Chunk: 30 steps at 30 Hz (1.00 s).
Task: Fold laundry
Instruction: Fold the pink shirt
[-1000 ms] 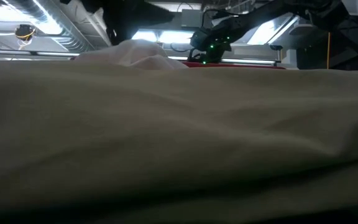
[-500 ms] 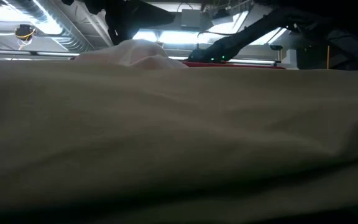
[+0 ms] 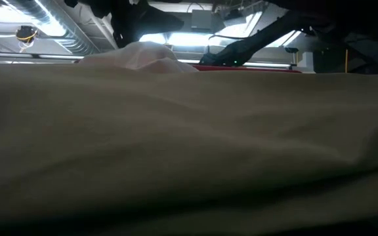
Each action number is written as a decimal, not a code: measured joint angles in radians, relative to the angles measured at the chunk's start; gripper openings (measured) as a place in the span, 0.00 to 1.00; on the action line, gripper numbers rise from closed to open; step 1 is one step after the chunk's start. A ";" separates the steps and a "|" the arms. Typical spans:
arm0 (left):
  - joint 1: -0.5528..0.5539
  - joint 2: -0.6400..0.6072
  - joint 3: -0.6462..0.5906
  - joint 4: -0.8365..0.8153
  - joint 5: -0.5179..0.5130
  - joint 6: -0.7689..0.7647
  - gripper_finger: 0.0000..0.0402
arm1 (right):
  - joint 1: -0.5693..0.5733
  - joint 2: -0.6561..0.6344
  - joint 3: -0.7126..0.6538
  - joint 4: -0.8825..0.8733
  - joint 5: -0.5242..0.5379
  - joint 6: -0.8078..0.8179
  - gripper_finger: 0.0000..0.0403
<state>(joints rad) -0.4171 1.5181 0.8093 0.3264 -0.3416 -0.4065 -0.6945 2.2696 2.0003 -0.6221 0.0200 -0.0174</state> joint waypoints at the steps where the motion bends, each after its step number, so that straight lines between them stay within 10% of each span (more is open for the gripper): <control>1: 0.000 0.000 0.000 0.000 -0.004 0.000 0.43 | 0.000 0.000 0.000 -0.002 -0.003 0.000 0.03; 30: 0.132 -0.010 0.000 0.023 -0.113 0.069 0.43 | 0.074 -0.281 0.343 -0.048 -0.139 -0.008 0.01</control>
<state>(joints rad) -0.2848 1.5079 0.8093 0.3489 -0.4545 -0.3370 -0.6205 1.9885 2.3429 -0.6703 -0.1185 -0.0250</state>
